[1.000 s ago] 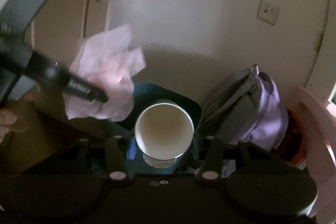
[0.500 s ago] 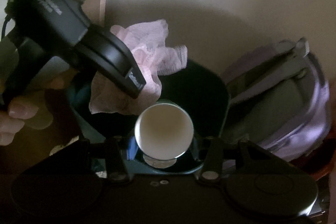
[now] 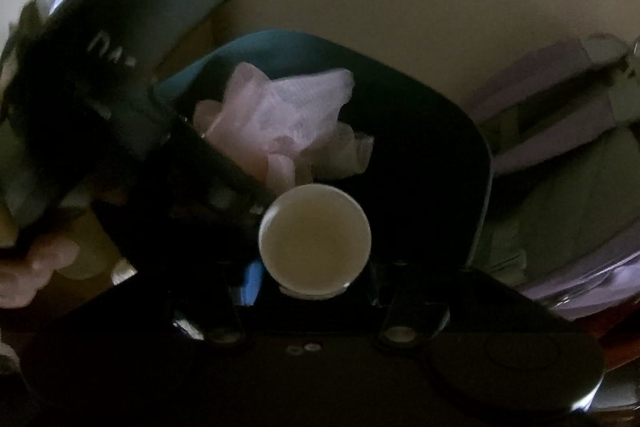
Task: Collect trash
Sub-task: 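Carry the pink puff with the left gripper over the teal wastebasket, then open the left gripper to drop the puff into the wastebasket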
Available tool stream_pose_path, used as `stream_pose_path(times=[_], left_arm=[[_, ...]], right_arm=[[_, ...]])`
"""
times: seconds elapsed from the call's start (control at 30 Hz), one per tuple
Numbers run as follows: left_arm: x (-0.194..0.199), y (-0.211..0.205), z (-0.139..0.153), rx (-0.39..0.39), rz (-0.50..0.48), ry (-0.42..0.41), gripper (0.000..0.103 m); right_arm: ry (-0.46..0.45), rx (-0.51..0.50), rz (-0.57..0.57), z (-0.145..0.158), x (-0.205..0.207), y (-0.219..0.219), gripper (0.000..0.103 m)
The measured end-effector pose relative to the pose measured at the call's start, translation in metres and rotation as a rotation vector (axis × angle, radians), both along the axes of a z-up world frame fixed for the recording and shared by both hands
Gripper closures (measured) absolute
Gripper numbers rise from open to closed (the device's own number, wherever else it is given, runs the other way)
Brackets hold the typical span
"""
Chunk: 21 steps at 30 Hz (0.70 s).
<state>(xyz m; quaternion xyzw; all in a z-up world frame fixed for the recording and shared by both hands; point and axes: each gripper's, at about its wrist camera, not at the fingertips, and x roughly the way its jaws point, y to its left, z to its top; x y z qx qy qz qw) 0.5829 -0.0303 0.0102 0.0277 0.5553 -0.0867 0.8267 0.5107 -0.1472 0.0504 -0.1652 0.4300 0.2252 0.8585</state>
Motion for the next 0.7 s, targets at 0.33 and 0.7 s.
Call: stream_pose_path(times=[0.33,0.7], left_arm=[[-0.013,-0.005,-0.009,-0.026,-0.009,0.000,0.040],[-0.077,-0.010,0.024,-0.060,-0.020,-0.133,0.029]], right_arm=[[-0.009,0.014,0.017,0.005,-0.010,-0.005,0.032],[-0.090,0.059,-0.022,0.037,-0.054,-0.010,0.020]])
